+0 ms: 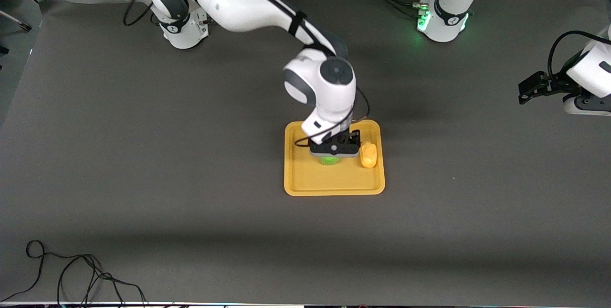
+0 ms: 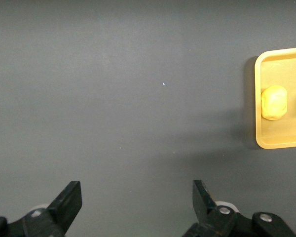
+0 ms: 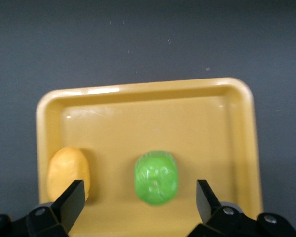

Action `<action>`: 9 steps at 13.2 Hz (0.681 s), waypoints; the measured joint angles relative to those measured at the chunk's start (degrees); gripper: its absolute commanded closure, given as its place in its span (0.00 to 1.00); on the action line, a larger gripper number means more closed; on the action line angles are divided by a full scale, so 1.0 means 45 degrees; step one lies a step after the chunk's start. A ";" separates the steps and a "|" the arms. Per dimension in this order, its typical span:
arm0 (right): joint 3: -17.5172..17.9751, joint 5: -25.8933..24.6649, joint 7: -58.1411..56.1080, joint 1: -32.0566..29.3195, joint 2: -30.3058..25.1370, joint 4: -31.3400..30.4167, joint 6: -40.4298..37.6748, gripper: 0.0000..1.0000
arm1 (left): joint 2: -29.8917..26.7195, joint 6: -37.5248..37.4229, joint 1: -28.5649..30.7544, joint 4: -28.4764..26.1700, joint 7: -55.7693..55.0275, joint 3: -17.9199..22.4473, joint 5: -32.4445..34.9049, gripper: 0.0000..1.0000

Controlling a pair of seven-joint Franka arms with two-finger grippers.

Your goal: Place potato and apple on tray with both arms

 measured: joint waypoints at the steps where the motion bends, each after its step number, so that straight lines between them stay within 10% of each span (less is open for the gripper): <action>1: 0.0014 0.0000 0.0000 0.0011 -0.0823 0.0056 -0.0986 0.00 | 0.0002 0.0000 0.0002 0.0030 0.0000 0.0004 0.0000 0.00; 6: -0.0050 -0.0068 -0.1285 -0.0467 -0.4268 -0.0816 -0.4564 0.00 | 0.0051 0.0000 0.0009 0.0181 0.0000 0.0016 -0.0001 0.00; 9: -0.0046 -0.0080 -0.4773 -0.2951 -0.6832 -0.3405 -0.4798 0.00 | 0.0083 0.0000 0.0022 0.0210 0.0030 0.0027 -0.0001 0.00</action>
